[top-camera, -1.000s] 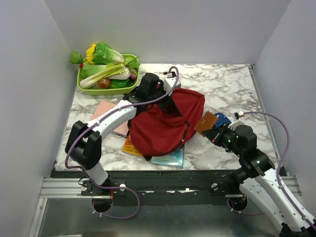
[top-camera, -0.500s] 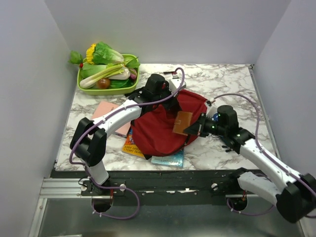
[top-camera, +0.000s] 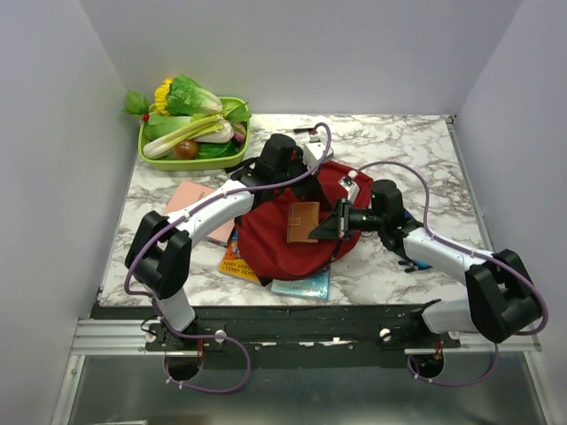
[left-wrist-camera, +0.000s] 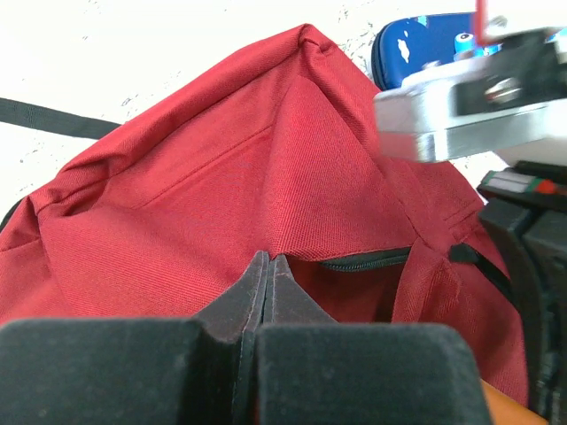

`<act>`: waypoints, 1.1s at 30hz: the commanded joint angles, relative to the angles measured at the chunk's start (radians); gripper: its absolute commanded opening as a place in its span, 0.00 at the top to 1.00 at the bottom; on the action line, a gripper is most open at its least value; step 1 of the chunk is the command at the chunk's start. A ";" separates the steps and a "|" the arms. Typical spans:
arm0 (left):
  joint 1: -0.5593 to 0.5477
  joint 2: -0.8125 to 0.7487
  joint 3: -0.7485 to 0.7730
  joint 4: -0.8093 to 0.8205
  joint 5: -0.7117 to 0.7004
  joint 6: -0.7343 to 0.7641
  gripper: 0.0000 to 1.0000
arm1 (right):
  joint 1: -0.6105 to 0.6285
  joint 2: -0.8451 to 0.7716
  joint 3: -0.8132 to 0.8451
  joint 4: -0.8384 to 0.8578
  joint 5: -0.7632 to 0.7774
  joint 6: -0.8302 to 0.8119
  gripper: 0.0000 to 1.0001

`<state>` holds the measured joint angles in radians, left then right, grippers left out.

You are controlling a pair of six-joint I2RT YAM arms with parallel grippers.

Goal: Pack the student bag
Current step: Place the personal item in the student bag.

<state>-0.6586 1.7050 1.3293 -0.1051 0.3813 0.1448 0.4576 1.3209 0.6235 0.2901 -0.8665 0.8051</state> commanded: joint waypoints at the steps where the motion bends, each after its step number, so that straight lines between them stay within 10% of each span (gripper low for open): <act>1: -0.009 -0.064 -0.025 0.042 -0.001 0.009 1.00 | 0.004 0.066 0.030 0.014 -0.025 0.037 0.99; 28: -0.012 -0.170 -0.142 -0.027 0.093 0.061 1.00 | 0.000 0.077 0.243 -0.178 0.854 0.103 0.99; 33: -0.026 -0.147 -0.130 -0.024 0.105 0.024 1.00 | 0.010 0.087 0.288 -0.186 0.776 0.019 0.56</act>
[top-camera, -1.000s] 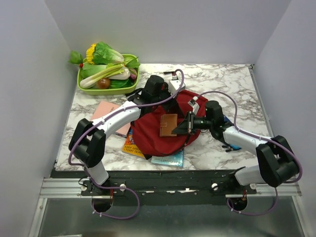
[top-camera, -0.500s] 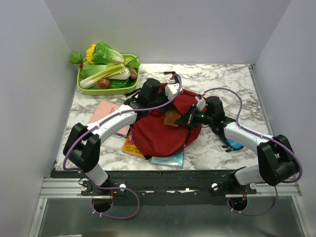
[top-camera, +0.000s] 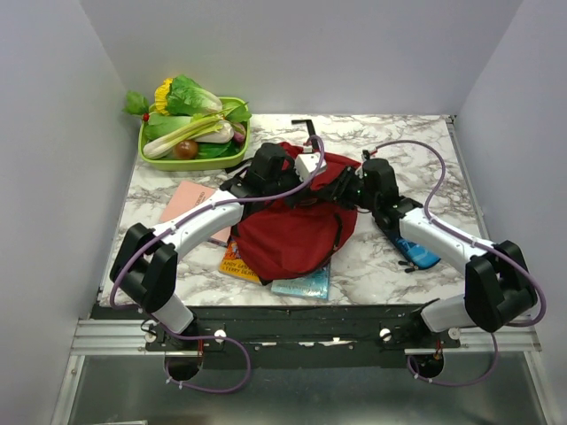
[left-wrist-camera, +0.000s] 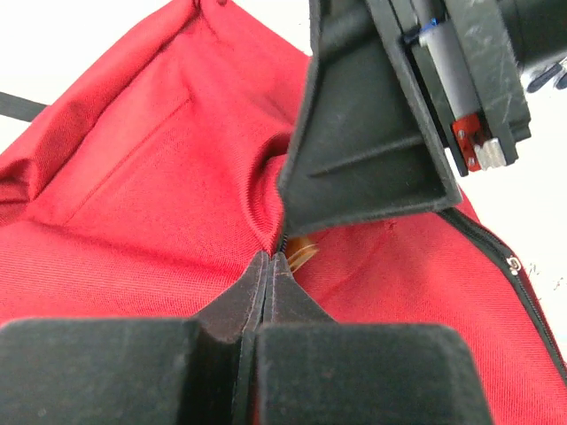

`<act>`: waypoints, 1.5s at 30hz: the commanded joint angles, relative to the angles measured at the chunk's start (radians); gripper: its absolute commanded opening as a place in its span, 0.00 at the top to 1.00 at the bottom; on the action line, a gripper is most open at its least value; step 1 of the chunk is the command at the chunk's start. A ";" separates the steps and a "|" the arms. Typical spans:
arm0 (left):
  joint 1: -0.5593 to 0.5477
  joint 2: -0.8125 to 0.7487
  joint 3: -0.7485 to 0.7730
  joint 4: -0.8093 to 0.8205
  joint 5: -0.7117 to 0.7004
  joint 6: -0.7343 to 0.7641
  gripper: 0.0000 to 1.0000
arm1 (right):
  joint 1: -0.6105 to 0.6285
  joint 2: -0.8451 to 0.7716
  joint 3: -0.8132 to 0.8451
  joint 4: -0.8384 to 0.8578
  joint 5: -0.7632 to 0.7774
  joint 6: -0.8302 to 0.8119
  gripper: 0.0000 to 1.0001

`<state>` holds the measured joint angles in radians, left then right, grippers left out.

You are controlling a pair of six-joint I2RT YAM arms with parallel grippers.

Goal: Pack the student bag
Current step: Place the personal item in the student bag.

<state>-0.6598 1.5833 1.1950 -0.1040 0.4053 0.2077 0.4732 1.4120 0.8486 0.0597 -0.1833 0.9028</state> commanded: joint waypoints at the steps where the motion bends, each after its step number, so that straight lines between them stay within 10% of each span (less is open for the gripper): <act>1: -0.023 -0.014 0.006 -0.023 0.078 -0.042 1.00 | 0.001 -0.016 0.052 0.051 0.067 -0.091 0.48; 5: -0.024 0.007 0.014 -0.003 0.061 -0.054 1.00 | 0.008 -0.119 -0.078 0.074 -0.025 -0.178 0.25; 12: -0.017 0.056 0.074 -0.019 0.038 -0.065 1.00 | 0.010 -0.246 -0.135 -0.056 -0.004 -0.283 0.29; 22: 0.170 0.075 0.163 -0.105 0.139 -0.195 0.51 | 0.012 -0.185 0.038 -0.136 0.027 -0.450 0.34; 45: 0.216 0.069 0.084 -0.281 0.282 0.309 0.49 | 0.087 -0.072 -0.123 -0.042 -0.027 -0.478 0.80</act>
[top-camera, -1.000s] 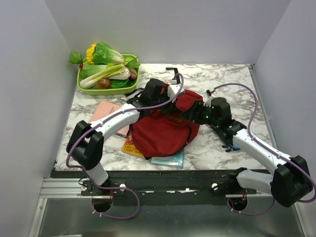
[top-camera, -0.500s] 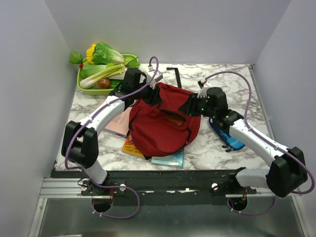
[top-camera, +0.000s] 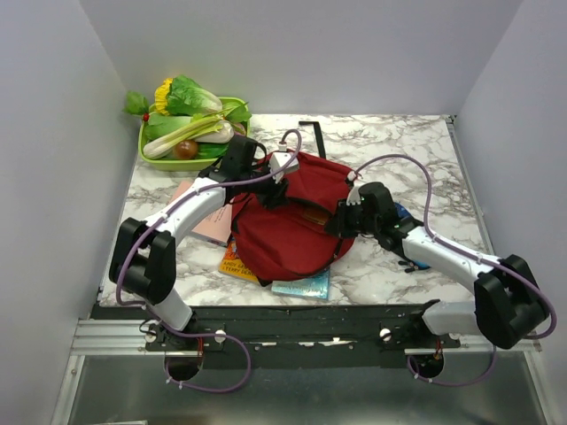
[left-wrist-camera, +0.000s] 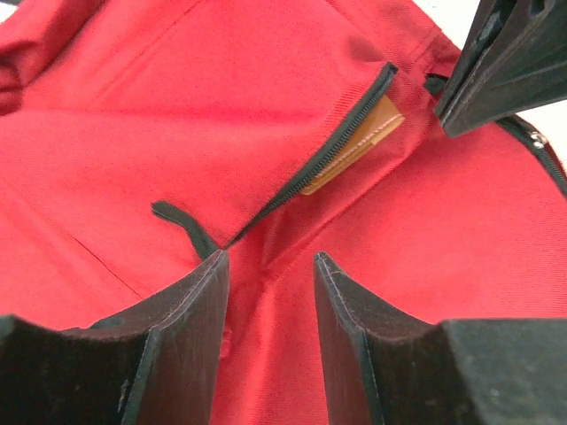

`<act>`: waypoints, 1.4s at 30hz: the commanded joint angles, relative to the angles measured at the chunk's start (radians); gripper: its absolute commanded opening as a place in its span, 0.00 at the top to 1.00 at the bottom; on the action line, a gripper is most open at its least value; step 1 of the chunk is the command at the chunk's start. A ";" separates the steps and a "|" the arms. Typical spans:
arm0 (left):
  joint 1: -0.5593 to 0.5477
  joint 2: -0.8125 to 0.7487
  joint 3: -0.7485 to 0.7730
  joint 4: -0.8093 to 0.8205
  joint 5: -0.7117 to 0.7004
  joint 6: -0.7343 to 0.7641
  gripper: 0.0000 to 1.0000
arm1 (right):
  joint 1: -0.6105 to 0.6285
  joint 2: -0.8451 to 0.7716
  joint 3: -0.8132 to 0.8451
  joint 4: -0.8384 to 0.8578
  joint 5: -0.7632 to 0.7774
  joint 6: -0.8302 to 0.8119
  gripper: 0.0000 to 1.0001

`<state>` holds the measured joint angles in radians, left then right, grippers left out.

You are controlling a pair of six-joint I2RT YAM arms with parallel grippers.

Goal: Pack the student bag
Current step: Place the personal item in the student bag.

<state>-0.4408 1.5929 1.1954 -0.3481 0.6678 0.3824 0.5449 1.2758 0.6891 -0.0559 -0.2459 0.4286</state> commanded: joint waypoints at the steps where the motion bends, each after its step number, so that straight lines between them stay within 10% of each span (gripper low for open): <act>1: -0.004 0.077 0.096 -0.041 0.018 0.168 0.49 | 0.021 0.101 0.047 0.085 0.052 -0.002 0.81; 25: -0.021 0.161 0.124 -0.213 -0.053 0.549 0.58 | 0.121 0.355 0.316 0.062 0.668 -0.004 0.94; 31: -0.021 0.133 0.093 -0.184 -0.057 0.523 0.80 | 0.159 0.329 0.313 0.024 0.631 0.004 0.85; 35: -0.019 0.118 0.066 -0.120 -0.071 0.480 1.00 | 0.164 0.162 0.184 0.008 0.565 0.025 0.62; 42: 0.000 0.147 0.139 -0.097 -0.060 0.345 1.00 | 0.165 -0.052 -0.006 -0.116 0.514 0.136 0.39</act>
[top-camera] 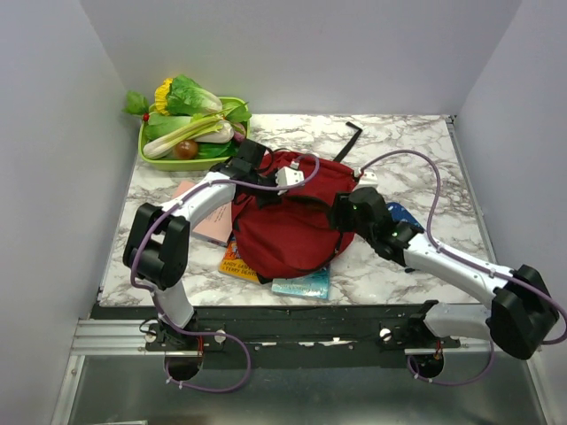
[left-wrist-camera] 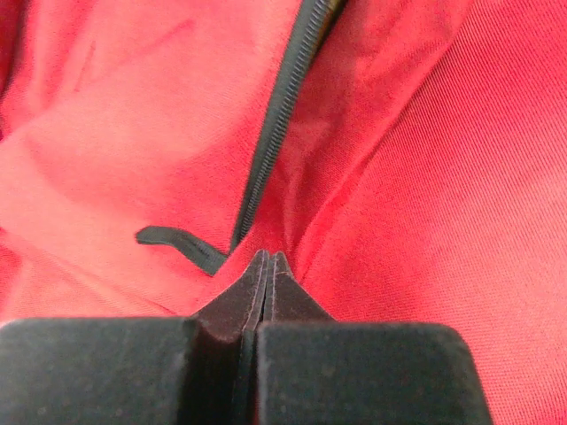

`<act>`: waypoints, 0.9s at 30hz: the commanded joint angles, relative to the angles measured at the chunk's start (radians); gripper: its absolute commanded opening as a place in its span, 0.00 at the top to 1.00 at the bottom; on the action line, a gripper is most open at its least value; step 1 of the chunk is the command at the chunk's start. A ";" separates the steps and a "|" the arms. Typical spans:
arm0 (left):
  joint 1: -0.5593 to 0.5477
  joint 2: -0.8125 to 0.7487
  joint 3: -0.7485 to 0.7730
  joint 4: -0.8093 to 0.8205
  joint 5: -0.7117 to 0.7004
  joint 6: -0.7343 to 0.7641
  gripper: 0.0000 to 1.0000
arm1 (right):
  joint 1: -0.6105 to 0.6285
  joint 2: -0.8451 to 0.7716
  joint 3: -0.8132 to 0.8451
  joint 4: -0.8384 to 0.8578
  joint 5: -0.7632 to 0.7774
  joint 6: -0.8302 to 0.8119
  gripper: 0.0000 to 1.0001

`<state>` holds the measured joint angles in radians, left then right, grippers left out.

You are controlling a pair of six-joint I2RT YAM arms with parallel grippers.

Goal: Pack the student bag
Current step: Place the personal item in the student bag, then zip the student bag at the center of the board.

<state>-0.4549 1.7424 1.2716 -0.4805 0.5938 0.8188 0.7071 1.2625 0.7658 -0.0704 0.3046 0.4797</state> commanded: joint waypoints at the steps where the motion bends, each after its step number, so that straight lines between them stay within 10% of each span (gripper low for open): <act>1: 0.016 0.000 0.072 0.034 0.018 -0.124 1.00 | 0.003 -0.037 -0.094 -0.115 -0.041 0.097 0.37; 11: 0.081 -0.003 0.114 -0.036 0.060 -0.247 0.99 | 0.005 0.158 -0.011 -0.114 -0.096 0.093 0.35; 14: 0.114 0.002 0.112 -0.114 0.041 -0.254 0.76 | 0.003 0.170 -0.006 -0.134 -0.111 0.082 0.37; 27: 0.162 -0.124 -0.080 -0.081 -0.081 -0.265 0.52 | 0.003 0.043 -0.043 -0.390 -0.162 0.151 0.46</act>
<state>-0.2955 1.6703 1.2201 -0.5755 0.5644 0.5743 0.7071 1.3190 0.7345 -0.3283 0.1867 0.6075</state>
